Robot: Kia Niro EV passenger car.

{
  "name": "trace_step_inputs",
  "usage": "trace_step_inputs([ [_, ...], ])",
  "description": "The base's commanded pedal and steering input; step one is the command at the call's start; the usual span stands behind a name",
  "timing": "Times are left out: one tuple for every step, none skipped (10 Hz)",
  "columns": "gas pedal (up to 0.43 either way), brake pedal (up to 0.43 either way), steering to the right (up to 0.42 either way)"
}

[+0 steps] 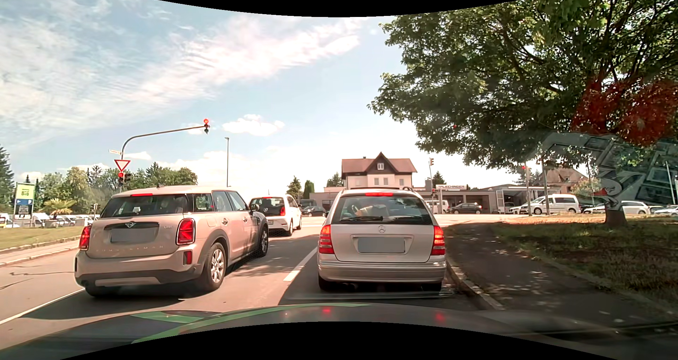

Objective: Follow the waypoints while adhering to traffic rules and regulations

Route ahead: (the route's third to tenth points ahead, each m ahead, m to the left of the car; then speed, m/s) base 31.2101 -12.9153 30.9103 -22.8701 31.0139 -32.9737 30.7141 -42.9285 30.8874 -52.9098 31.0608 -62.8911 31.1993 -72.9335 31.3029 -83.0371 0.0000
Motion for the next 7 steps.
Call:
trace_step_inputs([
  [0.0, 0.287, 0.081],
  [0.0, 0.28, 0.081],
  [0.0, 0.287, 0.08],
  [0.0, 0.287, 0.081],
  [0.0, 0.28, 0.08],
  [0.0, 0.287, 0.081],
  [0.0, 0.287, 0.08],
])
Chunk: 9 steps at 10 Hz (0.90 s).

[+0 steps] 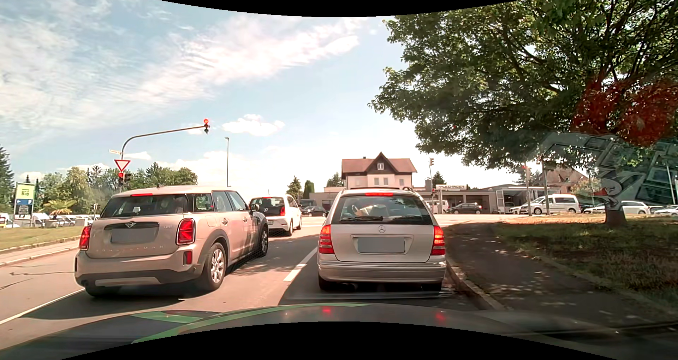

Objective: Follow the waypoints while adhering to traffic rules and regulations

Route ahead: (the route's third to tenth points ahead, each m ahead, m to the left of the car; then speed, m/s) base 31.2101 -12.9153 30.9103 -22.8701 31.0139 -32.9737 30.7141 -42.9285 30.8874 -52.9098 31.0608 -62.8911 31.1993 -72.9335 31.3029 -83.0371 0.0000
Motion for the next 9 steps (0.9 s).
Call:
trace_step_inputs([
  [0.0, 0.287, 0.081],
  [0.0, 0.287, 0.08],
  [0.0, 0.287, 0.08],
  [0.0, 0.287, 0.081],
  [0.0, 0.287, 0.08],
  [0.0, 0.287, 0.081],
  [0.0, 0.287, 0.08],
  [0.0, 0.287, 0.08],
  [0.0, 0.287, 0.081],
])
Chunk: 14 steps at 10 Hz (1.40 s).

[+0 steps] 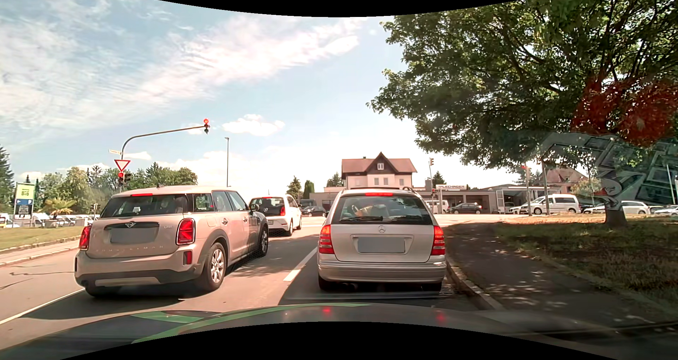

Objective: Follow the waypoints while adhering to traffic rules and regulations

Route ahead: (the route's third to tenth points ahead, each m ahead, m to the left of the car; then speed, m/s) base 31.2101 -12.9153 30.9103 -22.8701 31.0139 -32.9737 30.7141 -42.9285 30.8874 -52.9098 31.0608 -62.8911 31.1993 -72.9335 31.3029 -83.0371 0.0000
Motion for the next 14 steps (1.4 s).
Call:
trace_step_inputs([
  [0.0, 0.287, 0.081],
  [0.0, 0.287, 0.08],
  [0.0, 0.287, 0.081],
  [0.0, 0.287, 0.081],
  [0.0, 0.287, 0.081],
  [0.0, 0.287, 0.08],
  [0.0, 0.28, 0.08],
  [0.0, 0.287, 0.081],
  [0.0, 0.287, 0.08],
  [0.0, 0.287, 0.081],
  [0.0, 0.287, 0.081],
  [0.0, 0.287, 0.08],
  [0.0, 0.287, 0.08],
  [0.0, 0.287, 0.08],
])
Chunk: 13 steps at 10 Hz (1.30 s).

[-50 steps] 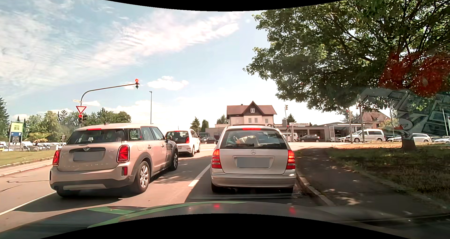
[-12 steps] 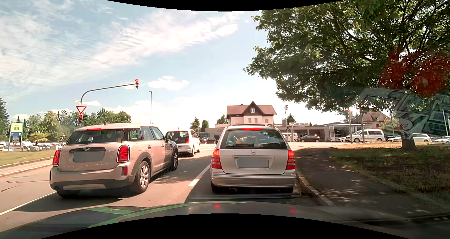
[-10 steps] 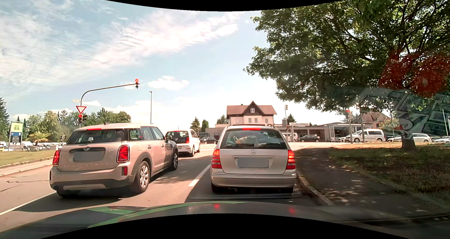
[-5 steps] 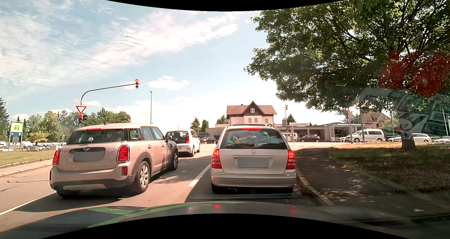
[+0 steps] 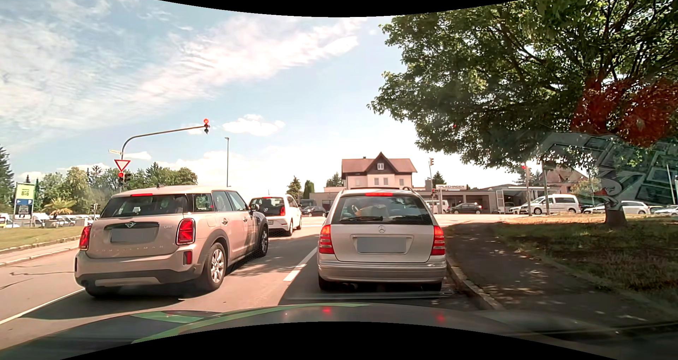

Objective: Follow the waypoints while adhering to traffic rules and regulations

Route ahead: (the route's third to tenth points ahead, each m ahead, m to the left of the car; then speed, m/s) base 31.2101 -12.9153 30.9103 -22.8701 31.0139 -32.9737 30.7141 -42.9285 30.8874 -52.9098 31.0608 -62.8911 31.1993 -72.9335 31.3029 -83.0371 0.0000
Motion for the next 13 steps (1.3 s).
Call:
trace_step_inputs([
  [0.0, 0.287, 0.08],
  [0.0, 0.287, 0.08],
  [0.0, 0.287, 0.081],
  [0.0, 0.287, 0.08],
  [0.0, 0.287, 0.081],
  [0.0, 0.287, 0.081],
  [0.0, 0.287, 0.08],
  [0.0, 0.287, 0.08],
  [0.0, 0.287, 0.08],
  [0.0, 0.287, 0.08],
  [0.0, 0.287, 0.08],
  [0.0, 0.287, 0.08],
  [0.0, 0.287, 0.08],
])
